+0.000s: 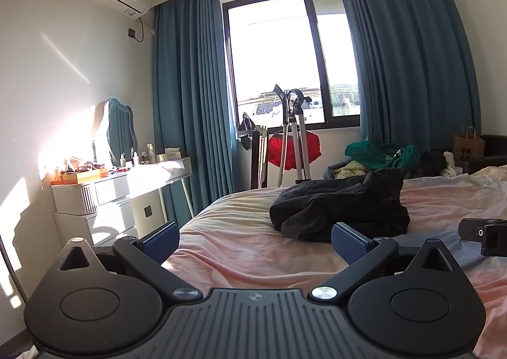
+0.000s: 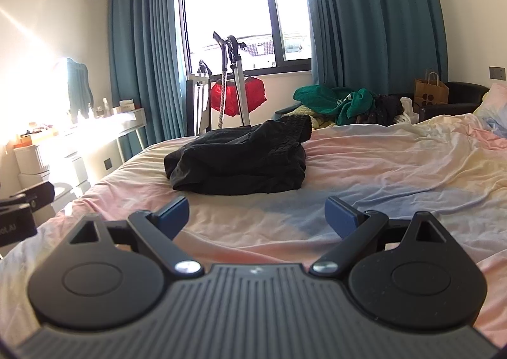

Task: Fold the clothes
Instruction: 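Move both tools toward the black trousers lying on the bed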

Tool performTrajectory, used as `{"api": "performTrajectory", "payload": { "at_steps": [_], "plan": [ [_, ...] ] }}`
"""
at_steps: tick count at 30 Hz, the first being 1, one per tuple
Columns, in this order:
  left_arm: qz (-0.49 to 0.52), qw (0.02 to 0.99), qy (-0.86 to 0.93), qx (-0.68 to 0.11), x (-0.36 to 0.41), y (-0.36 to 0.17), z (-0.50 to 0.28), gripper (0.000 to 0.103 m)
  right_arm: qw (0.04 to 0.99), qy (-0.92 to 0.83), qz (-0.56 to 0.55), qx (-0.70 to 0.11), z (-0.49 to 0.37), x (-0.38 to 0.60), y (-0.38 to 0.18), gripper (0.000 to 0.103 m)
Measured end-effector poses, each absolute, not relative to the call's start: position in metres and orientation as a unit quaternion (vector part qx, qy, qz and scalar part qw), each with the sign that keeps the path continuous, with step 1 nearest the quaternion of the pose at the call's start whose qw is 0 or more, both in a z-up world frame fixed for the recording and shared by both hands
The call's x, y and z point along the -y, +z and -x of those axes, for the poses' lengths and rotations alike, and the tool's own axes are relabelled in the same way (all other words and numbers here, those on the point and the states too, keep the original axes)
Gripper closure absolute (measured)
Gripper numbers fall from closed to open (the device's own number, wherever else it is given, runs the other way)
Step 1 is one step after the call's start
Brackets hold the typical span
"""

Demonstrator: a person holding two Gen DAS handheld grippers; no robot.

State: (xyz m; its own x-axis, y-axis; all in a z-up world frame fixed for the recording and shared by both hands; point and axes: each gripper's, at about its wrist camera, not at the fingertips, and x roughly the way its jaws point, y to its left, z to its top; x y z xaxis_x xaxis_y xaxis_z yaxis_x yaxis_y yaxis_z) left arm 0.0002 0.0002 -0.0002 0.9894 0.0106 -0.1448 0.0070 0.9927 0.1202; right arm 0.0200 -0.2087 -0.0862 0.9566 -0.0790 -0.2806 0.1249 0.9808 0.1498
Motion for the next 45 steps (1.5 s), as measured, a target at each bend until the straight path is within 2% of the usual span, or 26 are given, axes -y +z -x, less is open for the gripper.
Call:
{"api": "performTrajectory", "payload": {
  "at_steps": [5,22,27,34,40,45],
  "plan": [
    [-0.044,0.993,-0.009,-0.105,-0.009,0.001,-0.014,0.000,0.986,-0.055,-0.078,-0.138,-0.022,0.206,-0.086,0.009],
    [-0.054,0.995,-0.009,-0.088,-0.011,0.004,-0.003,0.000,0.988,-0.073,-0.078,-0.113,-0.001,0.196,-0.076,0.009],
    [-0.055,0.996,-0.010,-0.068,-0.018,0.007,0.006,0.000,0.984,-0.080,-0.114,-0.108,0.002,0.203,-0.065,0.009],
    [-0.058,0.995,-0.006,-0.079,-0.022,0.002,0.002,0.000,0.985,-0.079,-0.131,-0.079,0.018,0.195,-0.047,0.009],
    [-0.023,0.993,-0.020,-0.113,-0.024,-0.012,-0.010,0.000,0.986,-0.076,-0.115,-0.098,-0.004,0.198,-0.047,0.009],
    [-0.015,0.991,-0.015,-0.133,-0.024,-0.023,-0.023,0.000,0.992,-0.057,-0.089,-0.073,-0.037,0.204,-0.017,0.009]
  ]
}}
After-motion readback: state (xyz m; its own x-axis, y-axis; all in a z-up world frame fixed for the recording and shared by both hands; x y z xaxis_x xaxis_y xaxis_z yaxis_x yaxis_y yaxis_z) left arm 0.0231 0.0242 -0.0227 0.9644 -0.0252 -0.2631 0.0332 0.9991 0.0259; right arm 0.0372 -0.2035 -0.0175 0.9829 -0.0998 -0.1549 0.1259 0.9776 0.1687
